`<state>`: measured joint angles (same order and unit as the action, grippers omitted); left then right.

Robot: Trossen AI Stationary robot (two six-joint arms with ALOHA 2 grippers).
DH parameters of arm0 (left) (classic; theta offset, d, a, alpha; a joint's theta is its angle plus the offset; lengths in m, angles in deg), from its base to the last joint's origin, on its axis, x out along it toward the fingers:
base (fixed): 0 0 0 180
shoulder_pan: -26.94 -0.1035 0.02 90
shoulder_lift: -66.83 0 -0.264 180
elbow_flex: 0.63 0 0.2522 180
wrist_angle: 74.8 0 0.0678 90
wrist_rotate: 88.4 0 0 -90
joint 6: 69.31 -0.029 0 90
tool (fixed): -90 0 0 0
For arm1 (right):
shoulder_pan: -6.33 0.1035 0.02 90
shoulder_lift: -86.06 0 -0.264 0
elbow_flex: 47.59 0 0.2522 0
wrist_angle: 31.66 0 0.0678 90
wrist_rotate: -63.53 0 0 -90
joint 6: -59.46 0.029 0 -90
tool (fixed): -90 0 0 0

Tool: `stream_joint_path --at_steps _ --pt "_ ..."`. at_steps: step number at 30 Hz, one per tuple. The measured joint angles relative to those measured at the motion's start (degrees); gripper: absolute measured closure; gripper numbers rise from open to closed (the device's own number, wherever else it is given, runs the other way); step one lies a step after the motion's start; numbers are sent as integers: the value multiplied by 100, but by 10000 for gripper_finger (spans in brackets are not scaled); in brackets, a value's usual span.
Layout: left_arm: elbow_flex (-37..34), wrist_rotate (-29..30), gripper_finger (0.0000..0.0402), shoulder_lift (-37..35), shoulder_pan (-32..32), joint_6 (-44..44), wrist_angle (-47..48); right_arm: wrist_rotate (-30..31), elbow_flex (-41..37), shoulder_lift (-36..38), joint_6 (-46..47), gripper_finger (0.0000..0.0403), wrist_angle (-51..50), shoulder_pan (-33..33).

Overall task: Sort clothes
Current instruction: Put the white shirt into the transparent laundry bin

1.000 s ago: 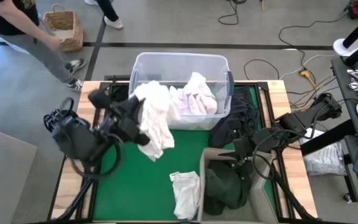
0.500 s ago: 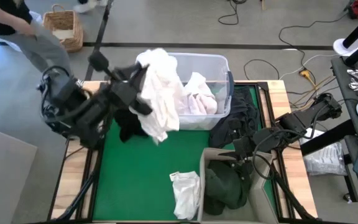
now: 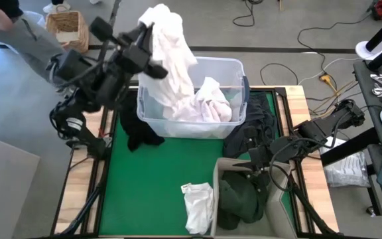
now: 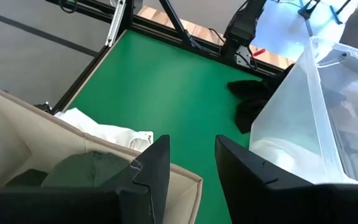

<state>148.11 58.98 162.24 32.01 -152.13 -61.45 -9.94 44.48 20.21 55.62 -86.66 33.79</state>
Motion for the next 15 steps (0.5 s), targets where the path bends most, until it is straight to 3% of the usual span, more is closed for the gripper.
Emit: stream_joint_path --at_steps 5,15 --pt "-16 -132 401 7 -750 678 337 2 0 0 84 291 2 0" --pt "-39 -1141 401 81 -1909 3306 2067 7 0 0 184 295 0 0"
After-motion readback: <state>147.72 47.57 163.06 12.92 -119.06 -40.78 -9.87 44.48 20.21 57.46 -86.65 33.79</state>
